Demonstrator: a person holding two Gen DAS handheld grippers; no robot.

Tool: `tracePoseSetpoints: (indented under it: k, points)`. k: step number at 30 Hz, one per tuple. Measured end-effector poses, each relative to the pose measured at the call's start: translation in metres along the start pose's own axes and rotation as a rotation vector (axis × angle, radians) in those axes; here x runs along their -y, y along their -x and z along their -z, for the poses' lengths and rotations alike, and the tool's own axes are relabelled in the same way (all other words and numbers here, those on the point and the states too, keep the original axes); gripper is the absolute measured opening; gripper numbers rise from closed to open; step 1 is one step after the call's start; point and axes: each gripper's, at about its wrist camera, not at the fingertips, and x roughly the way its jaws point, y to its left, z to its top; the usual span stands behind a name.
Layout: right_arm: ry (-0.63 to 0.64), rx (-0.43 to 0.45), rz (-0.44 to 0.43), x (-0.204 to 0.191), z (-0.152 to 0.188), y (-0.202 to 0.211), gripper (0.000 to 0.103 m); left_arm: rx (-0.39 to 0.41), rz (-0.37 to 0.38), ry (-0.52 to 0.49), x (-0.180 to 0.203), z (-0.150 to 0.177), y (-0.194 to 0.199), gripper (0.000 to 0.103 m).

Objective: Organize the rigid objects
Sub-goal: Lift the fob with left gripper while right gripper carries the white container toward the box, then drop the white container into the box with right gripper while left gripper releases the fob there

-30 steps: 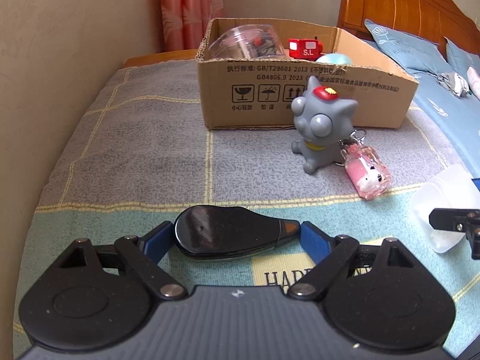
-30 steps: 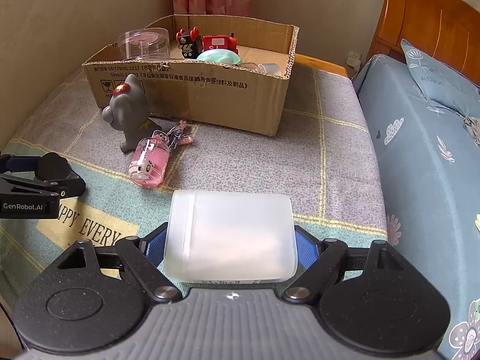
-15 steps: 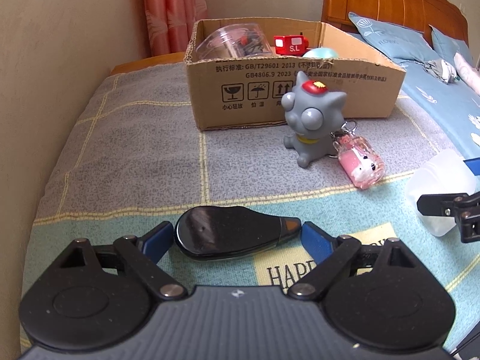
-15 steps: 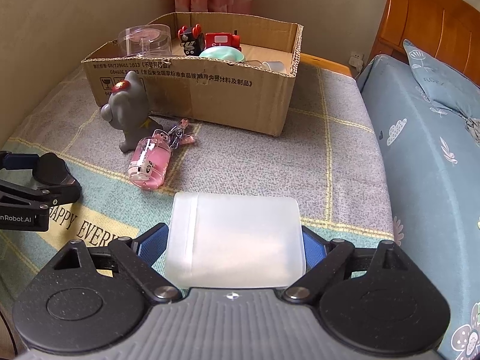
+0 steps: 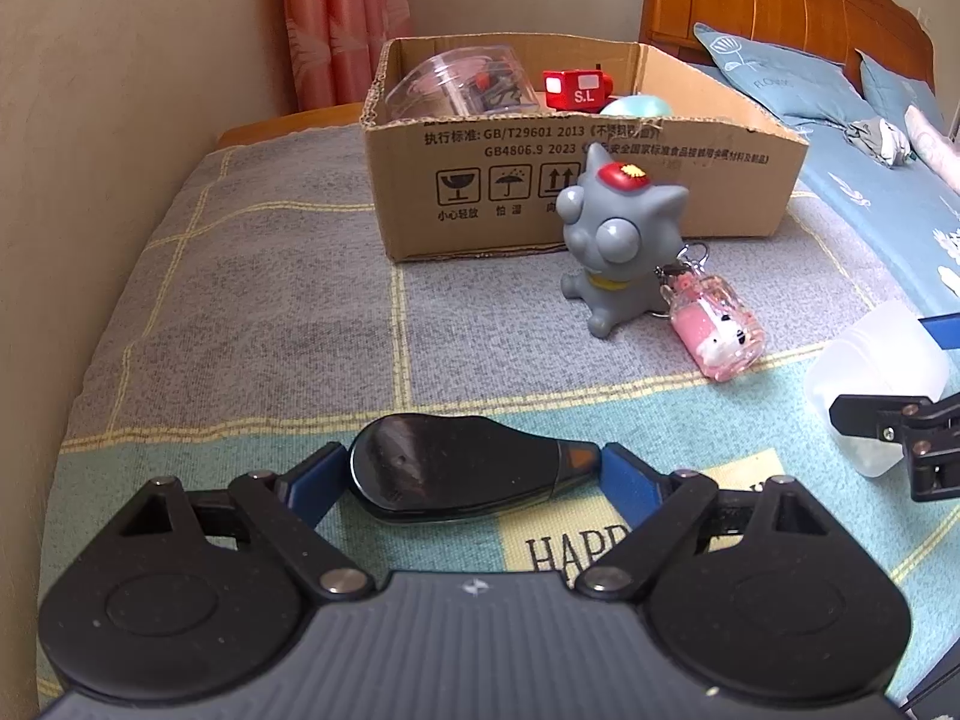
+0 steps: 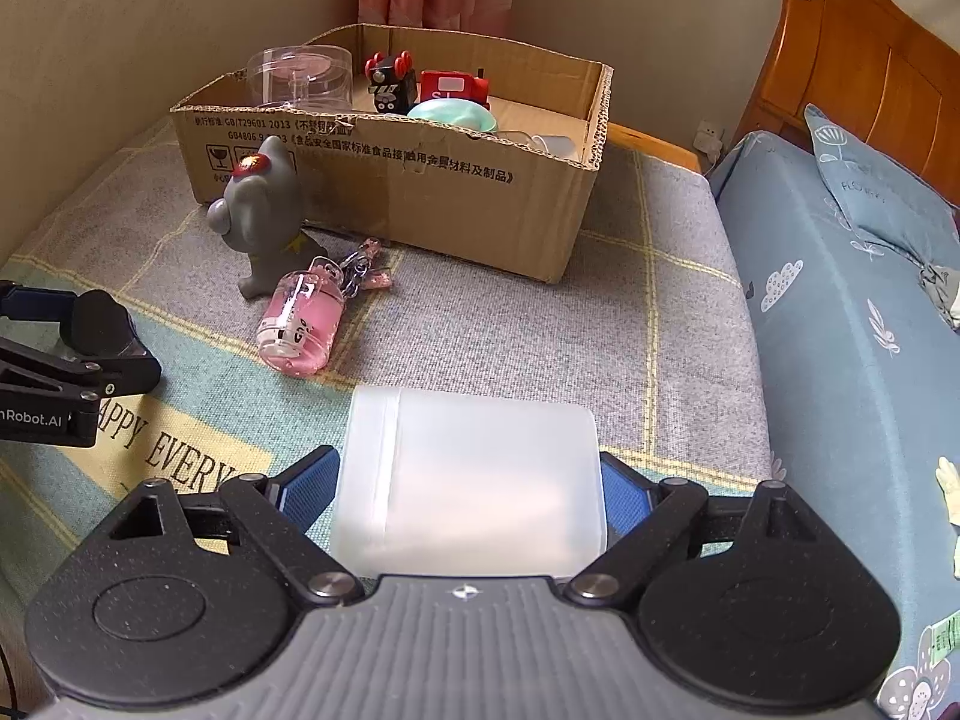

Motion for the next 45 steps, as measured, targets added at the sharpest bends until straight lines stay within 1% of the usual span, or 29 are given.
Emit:
tracePoseSetpoints:
  k: [1,5,8,13,18,22,25,28,33,37,41,45]
  points:
    - [0.003,0.000,0.000,0.001,0.000,0.000,0.087,-0.004,0.001,0.001,0.000,0.000,0.000,0.089]
    - [0.022,-0.006,-0.012,0.001,-0.002,0.000,0.087,-0.024,0.015,-0.017,0.001,-0.003,0.002,0.089]
    - [0.052,-0.013,-0.027,0.002,-0.004,0.001,0.087,-0.024,0.029,-0.042,0.004,-0.005,0.008,0.089]
    - [0.092,-0.013,-0.065,0.005,-0.008,0.009,0.087,-0.005,0.043,-0.090,0.009,-0.011,0.022,0.089]
    - [0.102,0.000,-0.122,0.013,-0.019,0.022,0.087,0.010,0.072,-0.101,0.011,-0.017,0.037,0.089]
    - [0.109,0.026,-0.149,0.022,-0.034,0.034,0.087,0.038,0.089,-0.110,0.012,-0.026,0.051,0.089]
    - [0.104,0.051,-0.165,0.032,-0.053,0.041,0.087,0.063,0.092,-0.120,0.012,-0.031,0.060,0.089]
    - [0.110,0.077,-0.163,0.039,-0.076,0.044,0.087,0.079,0.103,-0.119,0.008,-0.039,0.067,0.089]
    - [0.088,0.102,-0.173,0.053,-0.123,0.036,0.087,0.121,0.078,-0.121,0.003,-0.048,0.078,0.089]
    - [0.095,0.109,-0.153,0.057,-0.159,0.020,0.087,0.146,0.054,-0.113,-0.003,-0.053,0.085,0.089]
    - [0.073,0.076,-0.139,0.062,-0.194,-0.008,0.087,0.161,0.035,-0.109,-0.009,-0.056,0.091,0.089]
    - [0.040,0.032,-0.132,0.067,-0.222,-0.037,0.087,0.178,0.025,-0.106,-0.013,-0.060,0.095,0.089]
